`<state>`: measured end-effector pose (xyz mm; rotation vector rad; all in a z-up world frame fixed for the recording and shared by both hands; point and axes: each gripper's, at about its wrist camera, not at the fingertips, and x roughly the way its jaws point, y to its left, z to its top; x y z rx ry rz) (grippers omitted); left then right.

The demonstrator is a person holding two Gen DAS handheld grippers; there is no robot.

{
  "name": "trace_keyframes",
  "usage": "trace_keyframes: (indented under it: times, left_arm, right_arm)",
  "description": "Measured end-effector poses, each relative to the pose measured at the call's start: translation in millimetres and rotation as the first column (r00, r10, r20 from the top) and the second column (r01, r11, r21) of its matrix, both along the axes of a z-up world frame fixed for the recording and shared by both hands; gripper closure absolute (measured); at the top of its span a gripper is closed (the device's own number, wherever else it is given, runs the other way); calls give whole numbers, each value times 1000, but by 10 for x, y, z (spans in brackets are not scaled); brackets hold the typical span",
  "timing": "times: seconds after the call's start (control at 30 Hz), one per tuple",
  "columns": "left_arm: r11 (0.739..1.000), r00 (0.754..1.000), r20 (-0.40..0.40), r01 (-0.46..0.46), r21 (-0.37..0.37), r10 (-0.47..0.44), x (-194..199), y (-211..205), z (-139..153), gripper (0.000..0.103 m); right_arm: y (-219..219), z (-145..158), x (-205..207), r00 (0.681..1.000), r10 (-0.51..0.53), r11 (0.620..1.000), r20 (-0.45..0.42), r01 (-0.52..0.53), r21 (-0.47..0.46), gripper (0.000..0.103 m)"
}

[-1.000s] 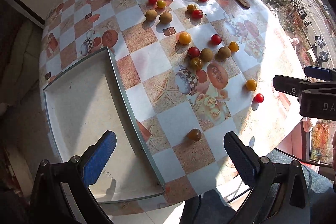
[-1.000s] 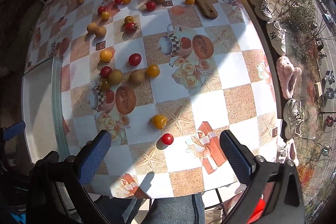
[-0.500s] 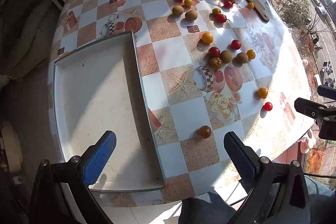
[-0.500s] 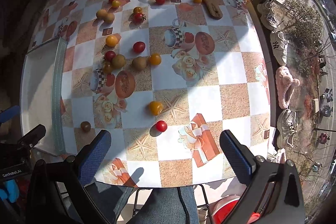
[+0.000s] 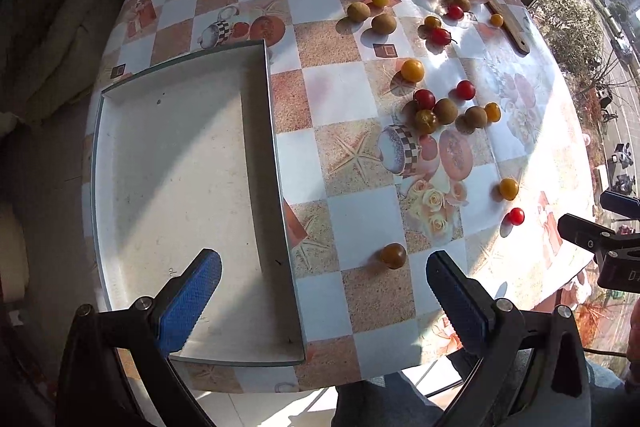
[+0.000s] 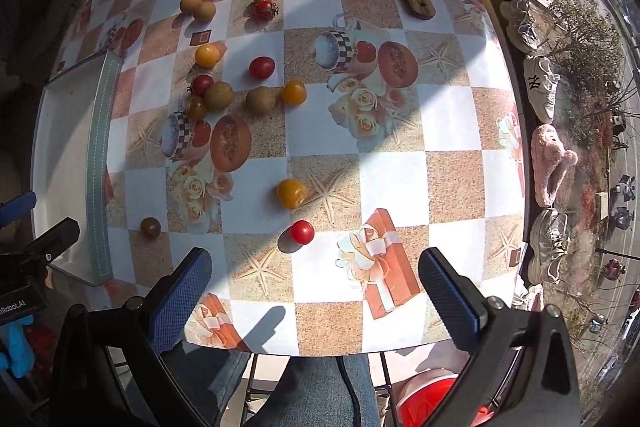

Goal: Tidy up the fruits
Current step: 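Move both tools over the scattered tomatoes toward the nearest ones, then grasp the brownish tomato with the left tool while the right tool grasps a yellow tomato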

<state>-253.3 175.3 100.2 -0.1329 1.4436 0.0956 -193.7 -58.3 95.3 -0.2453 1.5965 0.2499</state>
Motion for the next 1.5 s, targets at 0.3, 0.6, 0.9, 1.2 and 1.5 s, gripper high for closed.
trace_keyframes:
  times: [0.3,0.6,0.9,1.2,1.5]
  left_arm:
    - [1000,1000,12,-5,10,5,-61,127,-33,0]
    - [998,997,-24,70,2,-70,-40,-262,-280,0]
    - [999,998,-51,42,8,-42,-49,-509,-614,0]
    - [998,998,-56,21,54,-18,-57,-569,-891,0]
    - [999,998,-60,-20,37,22,-67,-496,-1012,21]
  right_arm:
    - [-55,-134,-90,999,-33,999,-12,33,6,0]
    - [-61,-331,-188,999,-36,999,-36,36,2,0]
    - [-98,-475,-76,998,-56,998,-25,56,2,0]
    - [58,-638,64,1000,18,1000,2,-18,10,17]
    - [270,-828,141,997,79,997,-14,-79,-5,51]
